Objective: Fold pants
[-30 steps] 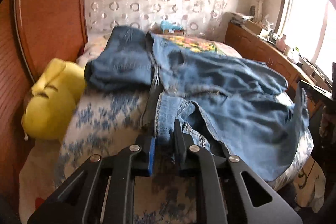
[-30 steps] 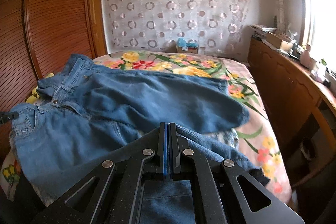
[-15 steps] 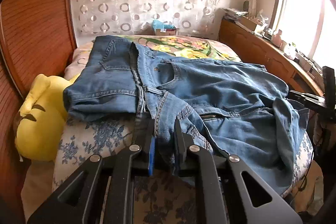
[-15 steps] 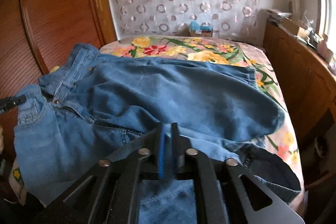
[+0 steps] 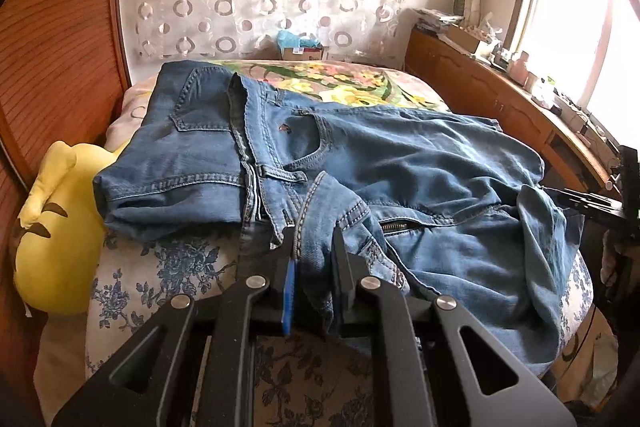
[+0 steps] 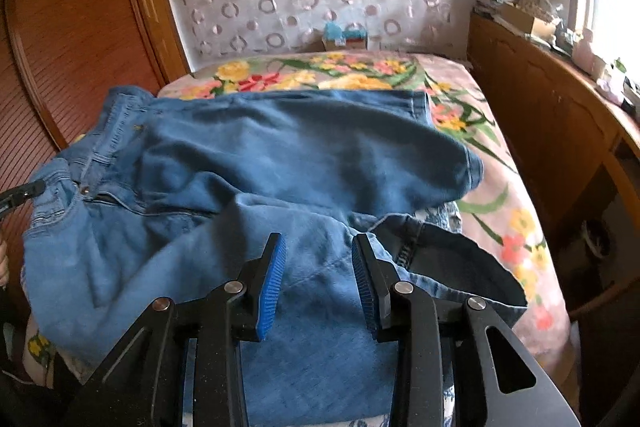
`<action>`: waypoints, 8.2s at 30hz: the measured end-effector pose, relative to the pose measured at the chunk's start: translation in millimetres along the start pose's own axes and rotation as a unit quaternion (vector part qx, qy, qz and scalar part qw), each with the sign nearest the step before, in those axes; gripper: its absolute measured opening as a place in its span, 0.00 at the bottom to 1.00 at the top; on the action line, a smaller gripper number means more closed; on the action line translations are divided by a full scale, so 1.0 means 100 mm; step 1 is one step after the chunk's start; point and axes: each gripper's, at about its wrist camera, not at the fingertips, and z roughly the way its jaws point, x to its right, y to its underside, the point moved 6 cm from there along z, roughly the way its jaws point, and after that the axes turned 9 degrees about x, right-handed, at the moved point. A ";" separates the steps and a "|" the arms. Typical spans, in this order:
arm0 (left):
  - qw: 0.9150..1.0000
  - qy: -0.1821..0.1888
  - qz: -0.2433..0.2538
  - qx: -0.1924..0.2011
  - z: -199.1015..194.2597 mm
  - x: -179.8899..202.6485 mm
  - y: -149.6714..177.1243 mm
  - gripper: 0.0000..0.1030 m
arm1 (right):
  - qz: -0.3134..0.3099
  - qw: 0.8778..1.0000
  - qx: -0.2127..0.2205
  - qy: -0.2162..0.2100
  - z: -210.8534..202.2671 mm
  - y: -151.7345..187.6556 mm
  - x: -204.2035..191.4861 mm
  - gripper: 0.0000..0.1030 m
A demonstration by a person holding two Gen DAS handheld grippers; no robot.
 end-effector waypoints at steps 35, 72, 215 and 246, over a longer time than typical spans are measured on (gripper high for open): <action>0.999 -0.017 -0.038 0.001 -0.17 -0.18 0.21 0.14 | 0.032 0.999 0.020 -0.001 0.14 -0.08 0.36 0.12; 0.994 -0.041 -0.001 0.105 0.43 -0.19 -1.51 0.13 | 0.007 0.974 0.204 0.100 -0.36 -0.89 0.69 0.12; 0.993 0.001 0.028 0.118 -0.38 0.02 -0.77 0.18 | -0.112 0.990 0.060 -0.067 -0.85 -0.22 -0.73 0.07; 0.999 -0.048 -0.003 0.022 -0.95 -0.53 0.62 0.45 | -0.083 0.984 -0.003 -0.159 -1.31 0.16 -0.93 0.27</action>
